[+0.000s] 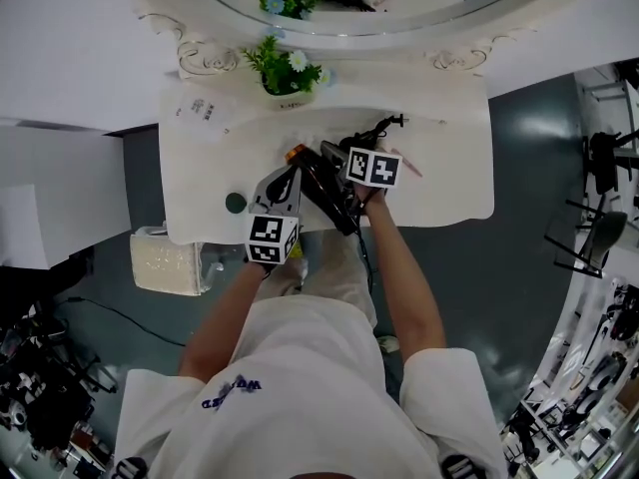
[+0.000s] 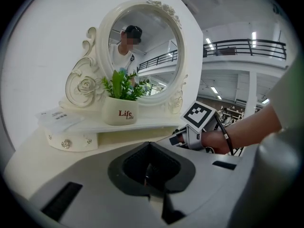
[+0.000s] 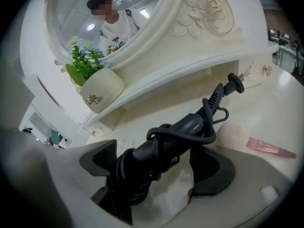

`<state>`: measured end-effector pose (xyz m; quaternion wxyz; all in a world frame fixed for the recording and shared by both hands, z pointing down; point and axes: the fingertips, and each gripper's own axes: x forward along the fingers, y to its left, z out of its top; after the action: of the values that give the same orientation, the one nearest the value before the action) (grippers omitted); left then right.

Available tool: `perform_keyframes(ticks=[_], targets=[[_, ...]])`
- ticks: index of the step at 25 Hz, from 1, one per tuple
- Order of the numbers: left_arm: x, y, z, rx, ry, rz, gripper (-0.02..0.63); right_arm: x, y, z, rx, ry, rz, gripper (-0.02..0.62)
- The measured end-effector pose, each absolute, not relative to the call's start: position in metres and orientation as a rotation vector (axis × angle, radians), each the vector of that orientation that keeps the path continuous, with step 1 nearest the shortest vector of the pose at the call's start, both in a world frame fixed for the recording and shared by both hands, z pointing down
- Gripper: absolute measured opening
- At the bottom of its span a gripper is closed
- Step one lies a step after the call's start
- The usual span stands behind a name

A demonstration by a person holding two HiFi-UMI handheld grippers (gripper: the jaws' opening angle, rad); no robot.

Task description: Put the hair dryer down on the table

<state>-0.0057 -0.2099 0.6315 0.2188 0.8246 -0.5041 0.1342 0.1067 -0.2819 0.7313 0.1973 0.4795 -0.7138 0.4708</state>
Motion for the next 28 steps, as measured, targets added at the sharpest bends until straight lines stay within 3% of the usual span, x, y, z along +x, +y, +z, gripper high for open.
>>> perform_keyframes(ticks=[28], targets=[[0.005, -0.21, 0.634, 2.317, -1.355, 0.472, 0.008, 0.118, -0.269, 0.731, 1.256, -1.913, 1.303, 0.491]])
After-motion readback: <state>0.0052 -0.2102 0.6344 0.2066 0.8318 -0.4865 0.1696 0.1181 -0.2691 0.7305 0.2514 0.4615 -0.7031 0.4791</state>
